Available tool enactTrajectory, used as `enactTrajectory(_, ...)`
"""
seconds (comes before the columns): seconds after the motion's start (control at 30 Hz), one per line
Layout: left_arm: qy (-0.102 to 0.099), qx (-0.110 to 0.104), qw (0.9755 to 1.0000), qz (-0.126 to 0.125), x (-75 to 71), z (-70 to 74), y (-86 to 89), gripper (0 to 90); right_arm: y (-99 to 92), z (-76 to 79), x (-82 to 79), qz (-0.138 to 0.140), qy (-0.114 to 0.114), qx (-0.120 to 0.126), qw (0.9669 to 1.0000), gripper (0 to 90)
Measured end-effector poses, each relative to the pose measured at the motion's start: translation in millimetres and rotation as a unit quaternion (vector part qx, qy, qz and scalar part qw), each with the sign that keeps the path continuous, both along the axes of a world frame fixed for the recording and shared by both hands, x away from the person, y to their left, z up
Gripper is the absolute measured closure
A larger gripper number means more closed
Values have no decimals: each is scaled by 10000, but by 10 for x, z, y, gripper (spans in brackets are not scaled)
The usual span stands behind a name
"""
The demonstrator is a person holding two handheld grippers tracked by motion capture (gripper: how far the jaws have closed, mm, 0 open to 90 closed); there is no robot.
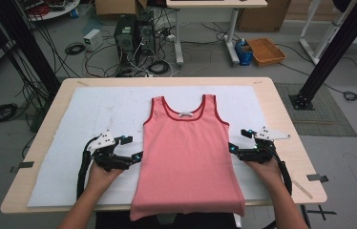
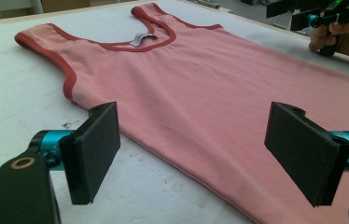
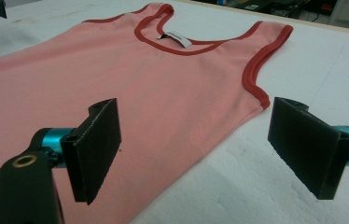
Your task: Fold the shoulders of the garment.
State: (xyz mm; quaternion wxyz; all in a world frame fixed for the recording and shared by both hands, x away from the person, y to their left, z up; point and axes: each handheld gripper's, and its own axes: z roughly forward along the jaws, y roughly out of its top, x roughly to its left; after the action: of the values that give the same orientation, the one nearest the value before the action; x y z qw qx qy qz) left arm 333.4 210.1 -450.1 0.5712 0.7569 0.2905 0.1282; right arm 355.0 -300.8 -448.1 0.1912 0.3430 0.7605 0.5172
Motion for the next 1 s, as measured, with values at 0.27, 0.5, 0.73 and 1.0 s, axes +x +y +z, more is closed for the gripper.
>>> enactTrajectory(0.27,30,-37,10000,37,7,-1,11,183,2,0,-3,-32,23,1,10000,169)
enactTrajectory(0.5,64,-82,9999,72,15,-2,21,182,6,4,-2,-113,56,-19,9999,169)
enactTrajectory(0.73,24,-113,9999,89,6,-1,25,182,9,17,-5,-181,111,-17,9998,169)
enactTrajectory(1.0,49,-131,9999,95,8,-2,32,182,45,151,-16,-217,61,-4,9997,169)
